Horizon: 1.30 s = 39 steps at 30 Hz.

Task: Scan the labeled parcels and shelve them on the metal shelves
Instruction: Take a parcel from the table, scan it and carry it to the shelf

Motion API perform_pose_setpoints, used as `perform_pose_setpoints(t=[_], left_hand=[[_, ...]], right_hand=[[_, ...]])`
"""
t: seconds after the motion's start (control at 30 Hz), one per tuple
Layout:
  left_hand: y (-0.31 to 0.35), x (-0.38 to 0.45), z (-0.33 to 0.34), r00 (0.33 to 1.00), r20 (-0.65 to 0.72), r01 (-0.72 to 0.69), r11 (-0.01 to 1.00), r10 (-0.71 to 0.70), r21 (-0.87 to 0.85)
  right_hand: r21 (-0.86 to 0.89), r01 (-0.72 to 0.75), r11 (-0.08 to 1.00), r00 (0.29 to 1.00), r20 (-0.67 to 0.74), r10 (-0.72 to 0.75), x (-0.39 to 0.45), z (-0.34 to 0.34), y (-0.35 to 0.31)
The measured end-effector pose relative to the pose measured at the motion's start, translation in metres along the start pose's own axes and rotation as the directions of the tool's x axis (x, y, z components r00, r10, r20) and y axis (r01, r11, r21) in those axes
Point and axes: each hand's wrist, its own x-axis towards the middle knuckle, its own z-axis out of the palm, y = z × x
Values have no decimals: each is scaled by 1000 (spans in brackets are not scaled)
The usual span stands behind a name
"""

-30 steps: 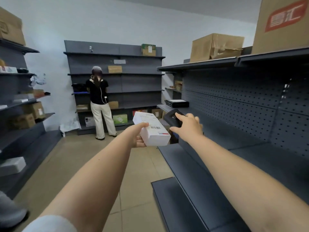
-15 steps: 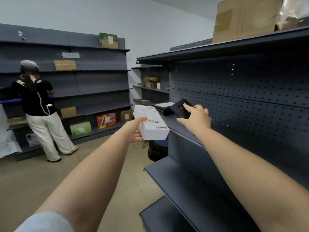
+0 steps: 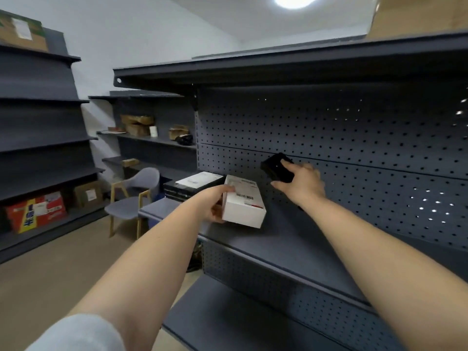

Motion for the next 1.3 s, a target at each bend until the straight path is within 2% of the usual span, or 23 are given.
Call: perform_pose_setpoints(t=[0.1,0.2,0.27,0.33,0.37,0.43,0.53,0.63,0.7,0.77,0.87,1.13,1.3], left_hand=[[18,37,-3,996,82,20,997,-26,76],[32,66,-9,995,98,-23,972,0,233],[40,82,-14,994,104,-61,919,22,389],[50,88,-16,990,129,-120,809,55,576],[55,86,-15,984,142,-175,723,106,669],[59,78,-8,940,204,-314,462,273,829],[36,68,10,807,424,-488,58,411,871],[0,67,17,702,623,-596,-195,344,779],[-10,71,7,643,693,-594,-357,328,721],[-9,80,-8,559,751,-592,-464,352,659],[-2,94,-33,480,801,-614,-516,357,598],[6,108,-63,394,857,-682,-519,332,514],[14,114,-66,342,888,-716,-527,306,457]], right_hand=[[-64,3,998,1000,-2,-3,31,17,-5],[-119,-27,992,1000,-7,26,54,34,-15],[-140,-55,989,998,-1,56,63,46,-22],[-180,-84,980,996,-12,83,68,59,-29],[-199,-99,975,995,-24,96,68,64,-32],[-208,-138,968,990,-51,130,67,72,-38],[-210,-208,955,977,-81,195,60,80,-45],[-235,-293,927,954,-143,265,50,84,-53],[-244,-345,906,934,-183,306,41,85,-60],[-246,-387,889,916,-217,338,32,86,-65],[-247,-440,864,888,-260,378,18,87,-72],[-329,-502,800,862,-268,431,-19,93,-84],[-330,-539,775,839,-291,460,-40,72,-73]])
